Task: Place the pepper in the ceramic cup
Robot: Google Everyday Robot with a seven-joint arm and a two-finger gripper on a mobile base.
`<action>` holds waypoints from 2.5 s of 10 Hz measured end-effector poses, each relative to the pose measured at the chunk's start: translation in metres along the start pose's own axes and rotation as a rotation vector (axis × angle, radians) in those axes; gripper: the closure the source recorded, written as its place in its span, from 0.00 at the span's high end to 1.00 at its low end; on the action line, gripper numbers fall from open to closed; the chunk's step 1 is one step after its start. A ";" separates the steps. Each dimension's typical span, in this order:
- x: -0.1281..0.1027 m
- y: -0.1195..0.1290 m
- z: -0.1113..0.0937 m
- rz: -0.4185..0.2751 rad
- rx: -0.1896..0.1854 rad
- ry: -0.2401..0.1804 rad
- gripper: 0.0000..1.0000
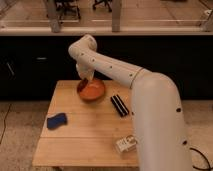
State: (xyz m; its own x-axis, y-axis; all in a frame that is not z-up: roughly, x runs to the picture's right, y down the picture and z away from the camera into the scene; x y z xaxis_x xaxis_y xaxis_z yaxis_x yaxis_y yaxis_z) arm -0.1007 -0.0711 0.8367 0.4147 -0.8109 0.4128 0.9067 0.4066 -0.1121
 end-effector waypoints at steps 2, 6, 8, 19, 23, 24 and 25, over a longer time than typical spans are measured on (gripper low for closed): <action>0.006 0.011 -0.001 0.024 -0.002 0.012 0.04; 0.013 0.021 -0.007 0.057 -0.005 0.038 0.04; 0.017 0.025 -0.010 0.070 -0.011 0.056 0.04; 0.041 0.063 -0.022 0.166 -0.056 0.134 0.04; 0.056 0.086 -0.028 0.211 -0.074 0.161 0.04; 0.060 0.092 -0.030 0.222 -0.077 0.167 0.04; 0.064 0.099 -0.032 0.234 -0.077 0.172 0.04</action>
State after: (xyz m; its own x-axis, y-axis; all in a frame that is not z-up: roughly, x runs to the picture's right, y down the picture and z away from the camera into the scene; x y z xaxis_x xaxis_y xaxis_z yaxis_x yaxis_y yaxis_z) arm 0.0185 -0.0967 0.8228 0.6143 -0.7609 0.2089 0.7852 0.5633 -0.2573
